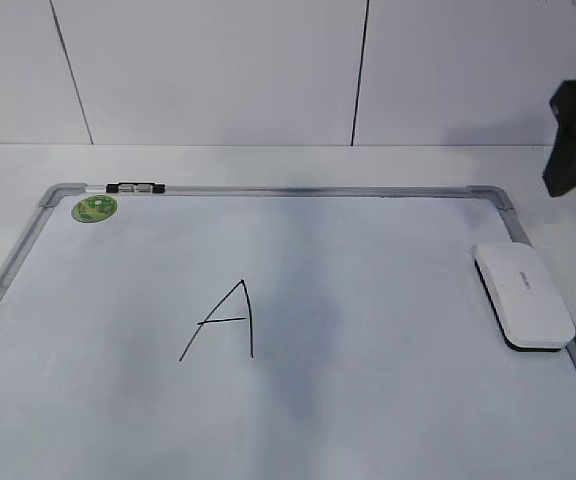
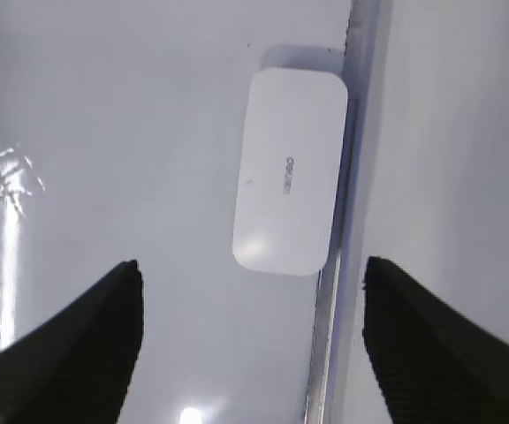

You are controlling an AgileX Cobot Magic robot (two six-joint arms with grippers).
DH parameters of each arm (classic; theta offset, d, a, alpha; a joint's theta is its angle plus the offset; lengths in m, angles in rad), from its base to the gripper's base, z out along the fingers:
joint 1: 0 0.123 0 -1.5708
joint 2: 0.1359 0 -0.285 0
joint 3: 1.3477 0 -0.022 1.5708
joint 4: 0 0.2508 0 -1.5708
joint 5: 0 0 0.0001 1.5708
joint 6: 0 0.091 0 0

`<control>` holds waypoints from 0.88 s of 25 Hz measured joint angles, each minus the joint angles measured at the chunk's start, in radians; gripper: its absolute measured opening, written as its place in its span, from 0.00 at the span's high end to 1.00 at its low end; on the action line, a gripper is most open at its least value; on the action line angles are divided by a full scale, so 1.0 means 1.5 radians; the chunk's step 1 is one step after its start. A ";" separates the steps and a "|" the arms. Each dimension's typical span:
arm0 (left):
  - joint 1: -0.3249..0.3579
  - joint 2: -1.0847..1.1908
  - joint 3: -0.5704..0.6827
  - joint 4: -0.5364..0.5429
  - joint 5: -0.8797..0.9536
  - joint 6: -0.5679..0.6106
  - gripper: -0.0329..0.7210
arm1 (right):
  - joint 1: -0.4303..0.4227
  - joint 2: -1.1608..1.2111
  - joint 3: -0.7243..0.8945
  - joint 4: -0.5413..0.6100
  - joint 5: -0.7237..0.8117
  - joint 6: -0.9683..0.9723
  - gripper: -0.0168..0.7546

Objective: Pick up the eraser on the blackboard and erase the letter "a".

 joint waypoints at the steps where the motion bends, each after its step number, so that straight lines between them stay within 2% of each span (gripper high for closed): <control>1: -0.003 -0.020 0.000 0.000 0.003 -0.005 0.26 | 0.000 -0.022 0.018 0.000 0.001 -0.001 0.21; 6: -0.055 -0.101 0.004 0.002 0.042 -0.020 0.27 | 0.000 -0.140 0.123 0.001 0.004 -0.001 0.21; 10: -0.090 -0.148 0.039 0.002 0.068 -0.053 0.28 | 0.000 -0.239 0.198 0.001 0.005 -0.001 0.21; 17: -0.105 -0.300 0.179 0.012 0.074 -0.084 0.33 | 0.000 -0.416 0.323 0.001 0.010 -0.001 0.21; 22: -0.107 -0.465 0.287 0.069 0.078 -0.085 0.34 | 0.000 -0.538 0.411 -0.009 0.013 -0.003 0.21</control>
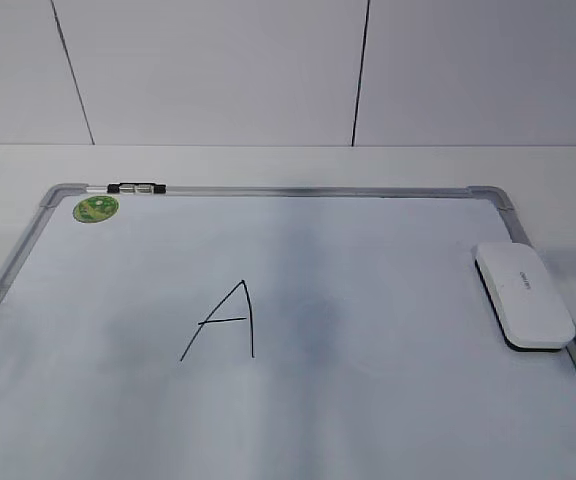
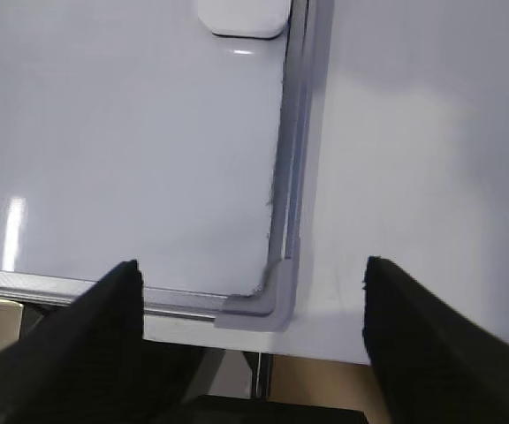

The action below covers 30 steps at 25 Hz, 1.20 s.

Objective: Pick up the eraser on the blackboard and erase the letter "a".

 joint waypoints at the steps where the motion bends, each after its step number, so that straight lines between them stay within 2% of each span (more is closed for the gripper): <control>1: 0.000 -0.036 0.021 0.008 0.001 -0.001 0.34 | 0.000 -0.023 0.019 -0.006 0.001 0.000 0.21; 8: 0.000 -0.192 0.145 0.011 -0.056 -0.003 0.34 | 0.000 -0.153 0.141 -0.037 -0.042 -0.005 0.21; 14: 0.000 -0.216 0.148 0.036 -0.103 -0.003 0.34 | 0.000 -0.193 0.150 -0.047 -0.074 -0.007 0.21; 30: 0.000 -0.216 0.149 0.047 -0.096 -0.003 0.41 | 0.000 -0.193 0.158 -0.049 -0.075 -0.009 0.21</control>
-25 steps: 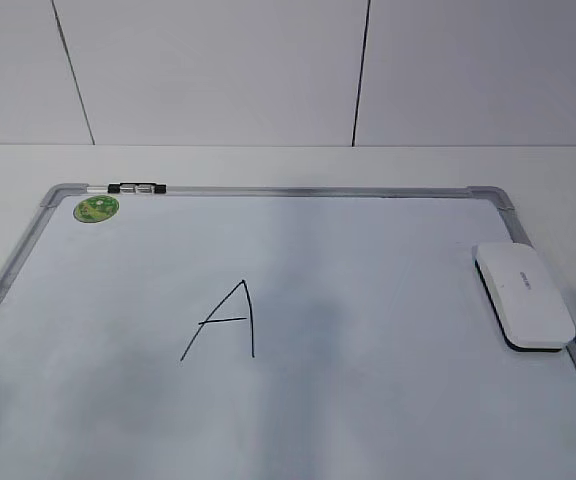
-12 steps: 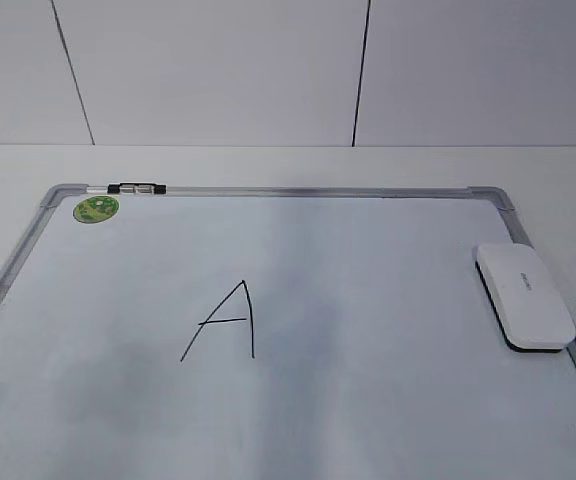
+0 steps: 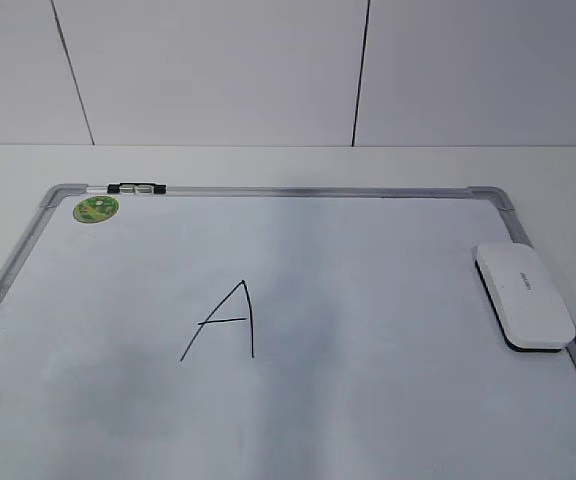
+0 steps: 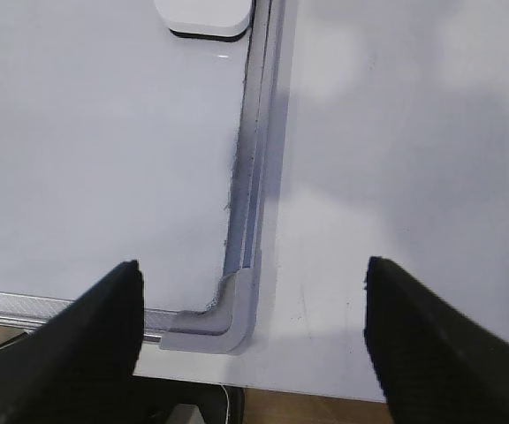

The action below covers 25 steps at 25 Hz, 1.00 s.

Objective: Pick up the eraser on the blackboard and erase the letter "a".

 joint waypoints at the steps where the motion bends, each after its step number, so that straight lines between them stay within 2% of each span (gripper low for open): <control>1: 0.000 0.000 0.000 0.000 0.000 0.000 0.41 | 0.000 0.000 0.000 0.000 0.000 0.000 0.21; 15: 0.000 -0.024 0.000 0.000 0.005 0.000 0.41 | -0.004 -0.008 0.000 0.000 0.000 0.000 0.21; 25: 0.023 -0.232 0.000 -0.001 0.010 0.000 0.43 | -0.112 -0.163 0.000 -0.001 0.001 0.000 0.21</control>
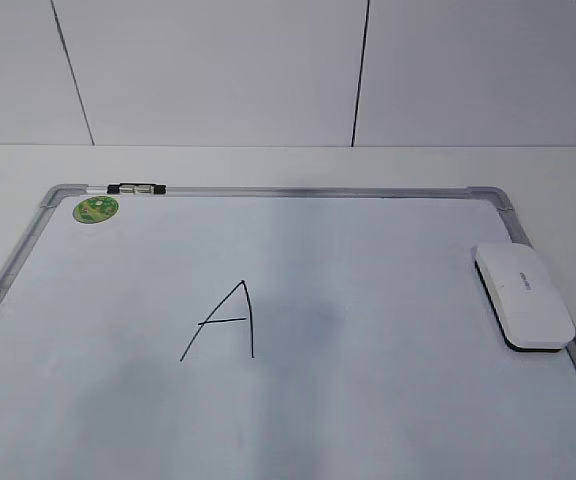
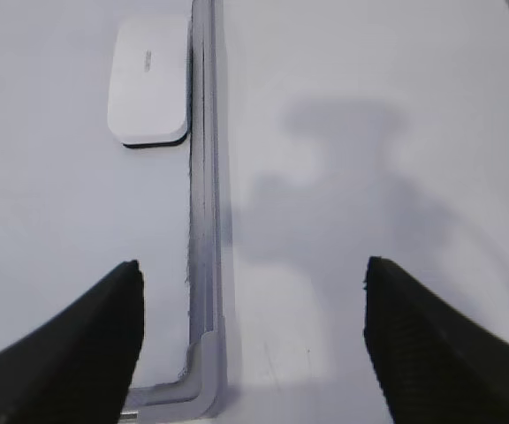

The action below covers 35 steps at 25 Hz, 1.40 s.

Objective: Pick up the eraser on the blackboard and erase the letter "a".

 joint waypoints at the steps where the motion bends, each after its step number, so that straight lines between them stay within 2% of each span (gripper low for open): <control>1: 0.001 -0.020 0.000 0.000 0.001 0.000 0.43 | -0.006 -0.020 0.000 0.000 0.001 0.000 0.21; 8: 0.003 -0.089 0.000 -0.003 0.005 0.000 0.44 | -0.009 -0.099 0.000 -0.003 0.005 0.000 0.21; 35: 0.003 -0.089 0.002 -0.004 0.007 0.000 0.49 | -0.009 -0.101 0.000 -0.004 0.005 -0.001 0.21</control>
